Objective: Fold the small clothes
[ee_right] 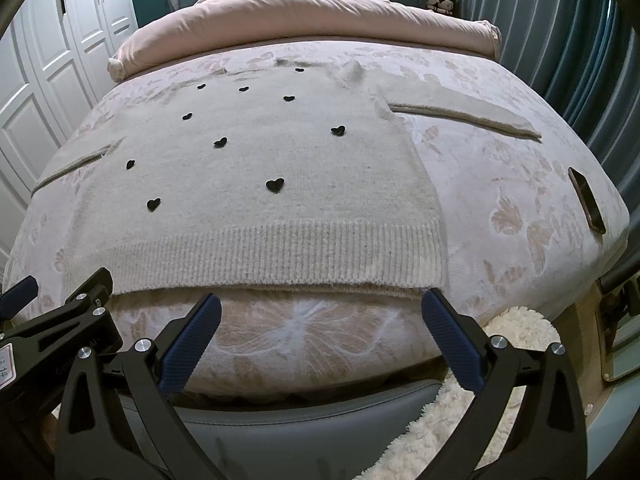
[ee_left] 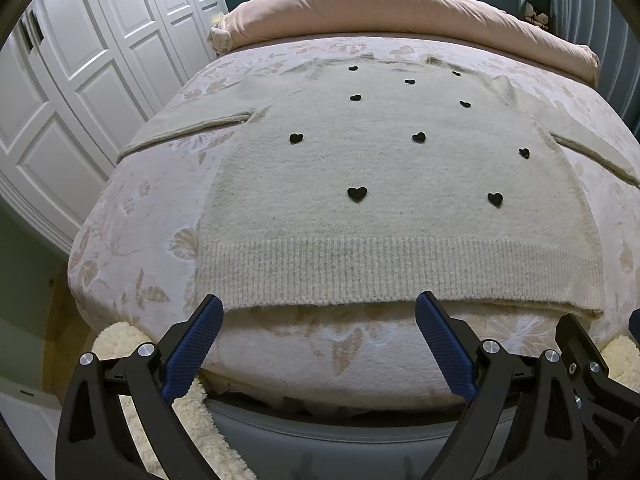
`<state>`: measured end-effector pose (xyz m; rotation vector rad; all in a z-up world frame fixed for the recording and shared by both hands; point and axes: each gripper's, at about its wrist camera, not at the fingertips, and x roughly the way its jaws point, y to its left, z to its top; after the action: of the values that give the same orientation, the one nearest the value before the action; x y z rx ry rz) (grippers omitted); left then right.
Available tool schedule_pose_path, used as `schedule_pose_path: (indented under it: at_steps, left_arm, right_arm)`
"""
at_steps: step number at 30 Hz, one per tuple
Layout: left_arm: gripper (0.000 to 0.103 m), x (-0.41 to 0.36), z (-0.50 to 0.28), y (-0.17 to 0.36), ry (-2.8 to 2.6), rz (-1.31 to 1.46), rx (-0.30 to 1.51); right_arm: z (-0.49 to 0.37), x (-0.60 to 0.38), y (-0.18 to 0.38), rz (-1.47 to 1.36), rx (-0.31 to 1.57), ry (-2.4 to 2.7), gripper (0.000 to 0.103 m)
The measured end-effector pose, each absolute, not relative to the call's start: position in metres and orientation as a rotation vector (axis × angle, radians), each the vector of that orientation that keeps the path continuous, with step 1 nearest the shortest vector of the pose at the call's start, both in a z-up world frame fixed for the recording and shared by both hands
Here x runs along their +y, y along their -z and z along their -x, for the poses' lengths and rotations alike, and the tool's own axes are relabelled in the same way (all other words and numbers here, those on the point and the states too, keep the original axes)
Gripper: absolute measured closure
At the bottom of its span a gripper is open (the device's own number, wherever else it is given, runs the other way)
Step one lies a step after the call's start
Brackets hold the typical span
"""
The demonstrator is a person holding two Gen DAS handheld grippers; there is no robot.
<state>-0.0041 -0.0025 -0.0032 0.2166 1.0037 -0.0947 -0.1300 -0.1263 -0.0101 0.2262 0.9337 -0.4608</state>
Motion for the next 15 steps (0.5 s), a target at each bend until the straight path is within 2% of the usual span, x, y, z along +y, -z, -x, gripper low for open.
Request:
schedule_pose_path:
  at_steps: [15]
  left_arm:
    - [0.01,-0.0044,0.0026,0.0043,0.089,-0.227,1.005]
  right_arm:
    - [0.1285,-0.1282,0.0116,-0.224,0.939,0.465,0.005]
